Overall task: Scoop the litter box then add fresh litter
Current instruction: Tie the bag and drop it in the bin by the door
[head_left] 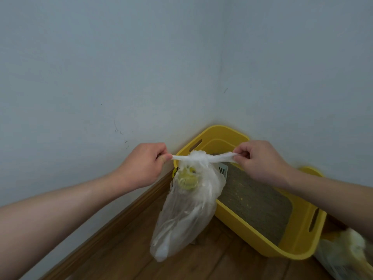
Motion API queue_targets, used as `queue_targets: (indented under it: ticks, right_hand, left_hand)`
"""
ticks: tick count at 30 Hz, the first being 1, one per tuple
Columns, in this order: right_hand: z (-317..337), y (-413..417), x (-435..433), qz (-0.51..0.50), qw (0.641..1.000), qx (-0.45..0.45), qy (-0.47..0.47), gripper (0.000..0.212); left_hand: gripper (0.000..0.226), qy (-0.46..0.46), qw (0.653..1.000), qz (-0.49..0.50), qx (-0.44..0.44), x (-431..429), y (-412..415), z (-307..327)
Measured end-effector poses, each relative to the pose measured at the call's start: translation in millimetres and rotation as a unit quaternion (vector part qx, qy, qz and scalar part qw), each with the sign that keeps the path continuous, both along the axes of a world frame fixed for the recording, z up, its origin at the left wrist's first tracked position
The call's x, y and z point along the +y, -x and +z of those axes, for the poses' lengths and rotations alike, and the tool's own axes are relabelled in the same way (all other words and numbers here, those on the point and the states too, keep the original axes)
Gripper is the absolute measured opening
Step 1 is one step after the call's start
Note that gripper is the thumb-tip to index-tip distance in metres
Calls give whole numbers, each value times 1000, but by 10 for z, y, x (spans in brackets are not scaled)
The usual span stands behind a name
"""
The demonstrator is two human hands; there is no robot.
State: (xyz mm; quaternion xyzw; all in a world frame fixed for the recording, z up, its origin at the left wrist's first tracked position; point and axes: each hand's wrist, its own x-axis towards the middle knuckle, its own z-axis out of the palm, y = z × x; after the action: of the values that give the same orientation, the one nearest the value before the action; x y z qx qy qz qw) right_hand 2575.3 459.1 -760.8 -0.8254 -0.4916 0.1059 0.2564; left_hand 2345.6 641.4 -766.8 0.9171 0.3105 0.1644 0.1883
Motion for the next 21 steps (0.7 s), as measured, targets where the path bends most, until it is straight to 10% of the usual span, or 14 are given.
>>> queue_targets:
  ticks: [21]
  right_hand:
    - [-335, -774, -309, -48, 987, -107, 108, 15]
  left_hand:
    - [34, -21, 989, 95, 109, -15, 156, -184]
